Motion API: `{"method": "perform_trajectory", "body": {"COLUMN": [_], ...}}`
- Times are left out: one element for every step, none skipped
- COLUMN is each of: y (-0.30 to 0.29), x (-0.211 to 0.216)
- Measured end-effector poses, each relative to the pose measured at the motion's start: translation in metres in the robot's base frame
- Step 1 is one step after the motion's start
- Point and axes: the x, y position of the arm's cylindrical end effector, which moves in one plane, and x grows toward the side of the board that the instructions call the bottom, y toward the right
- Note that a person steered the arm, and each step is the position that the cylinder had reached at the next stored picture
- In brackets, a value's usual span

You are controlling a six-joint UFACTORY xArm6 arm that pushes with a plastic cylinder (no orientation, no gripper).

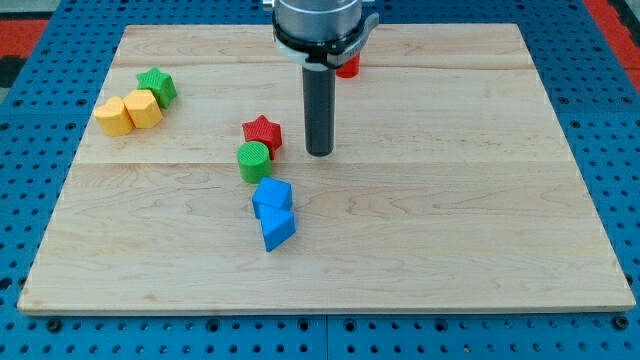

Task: Separate the green circle and red star

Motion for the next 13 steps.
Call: {"method": "perform_trajectory", "body": {"y": [-0.005, -0.028, -0.033, -0.036, -0.045, -0.067, -0.097, -0.144, -0.171, -0.141, -0.118, -0.115, -0.094], "x": [0.020, 0.020, 0.020, 0.020, 0.020, 0.019, 0.018, 0.014, 0.006, -0.004, -0.029, -0.039, -0.039]}}
